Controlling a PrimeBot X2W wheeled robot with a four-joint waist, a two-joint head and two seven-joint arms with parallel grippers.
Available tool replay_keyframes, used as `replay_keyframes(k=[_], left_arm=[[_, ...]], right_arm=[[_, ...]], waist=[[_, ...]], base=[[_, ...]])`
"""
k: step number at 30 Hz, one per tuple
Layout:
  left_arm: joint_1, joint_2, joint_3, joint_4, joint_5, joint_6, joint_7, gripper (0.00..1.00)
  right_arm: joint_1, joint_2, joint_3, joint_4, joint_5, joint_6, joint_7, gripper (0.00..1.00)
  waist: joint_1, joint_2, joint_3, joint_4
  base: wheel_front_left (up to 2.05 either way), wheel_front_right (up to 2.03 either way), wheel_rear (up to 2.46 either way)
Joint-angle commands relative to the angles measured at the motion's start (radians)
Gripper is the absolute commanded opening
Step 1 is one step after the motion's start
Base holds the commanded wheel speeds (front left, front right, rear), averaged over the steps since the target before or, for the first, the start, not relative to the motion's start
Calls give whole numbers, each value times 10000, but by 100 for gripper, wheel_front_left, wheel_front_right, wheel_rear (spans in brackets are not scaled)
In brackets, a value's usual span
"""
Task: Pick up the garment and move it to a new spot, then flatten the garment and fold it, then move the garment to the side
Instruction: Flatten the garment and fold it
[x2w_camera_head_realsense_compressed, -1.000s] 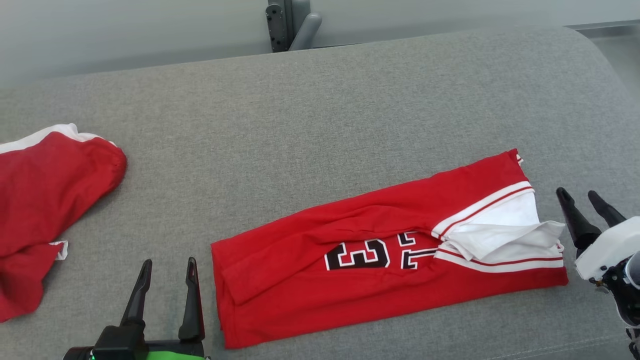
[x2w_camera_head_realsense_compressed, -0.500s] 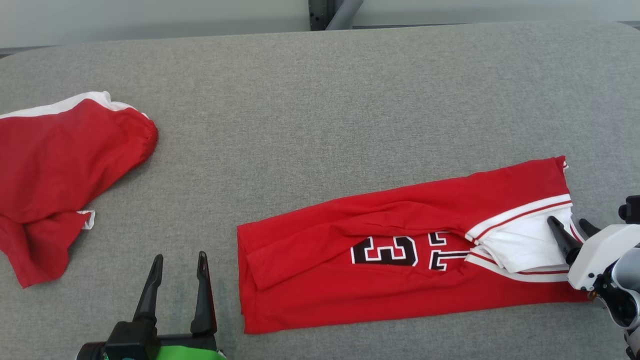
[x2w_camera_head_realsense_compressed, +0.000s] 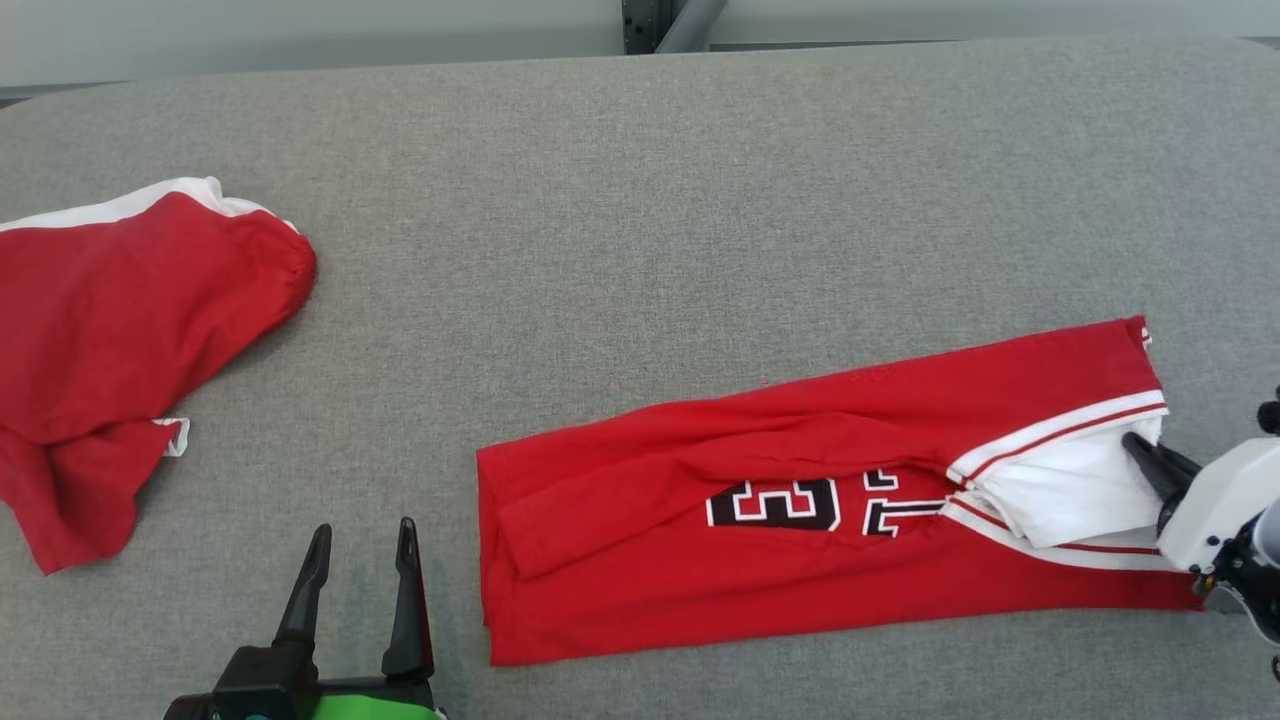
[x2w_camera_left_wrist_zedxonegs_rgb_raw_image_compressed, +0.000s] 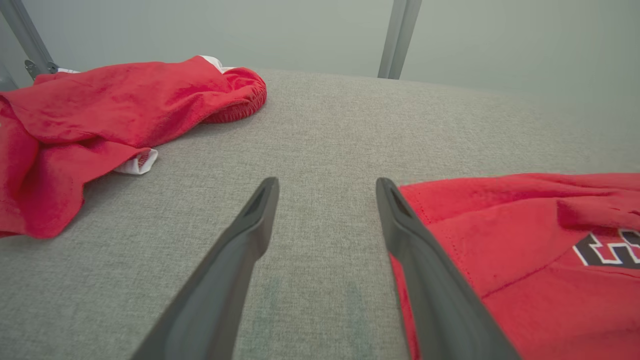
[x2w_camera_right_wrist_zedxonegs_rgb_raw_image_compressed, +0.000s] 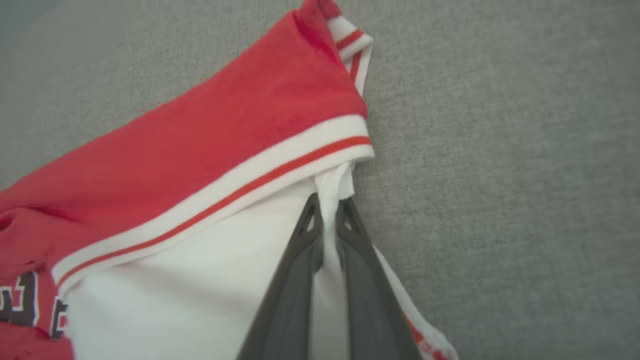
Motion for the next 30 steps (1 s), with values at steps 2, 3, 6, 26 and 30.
replay_keyframes(k=[2, 3, 6, 26, 30], left_arm=[[-105, -4, 11, 15, -162, -52, -26, 100], [-74, -3, -13, 33, -204, -54, -26, 100], [98, -4, -26, 100, -291, -27, -26, 100], [497, -2, -56, 253, -583, -70, -26, 100], [432, 0, -90, 289, -592, -2, -26, 100]], right_arm=[[123, -363, -107, 45, 429, -24, -34, 0], [154, -559, -181, 53, 614, -24, -65, 0], [297, -1246, -498, 284, 1080, -23, -172, 0], [1202, -3311, -696, -2341, 758, -15, -872, 0], [1344, -2368, 2, -3544, 174, -15, -828, 0]], waist=[[0, 0, -111, -69], [0, 0, -167, -89], [0, 0, -369, -163], [0, 0, -1002, -697], [0, 0, -954, -800]], base=[[0, 0, 0], [0, 0, 0], [0, 0, 0], [0, 0, 0], [0, 0, 0]])
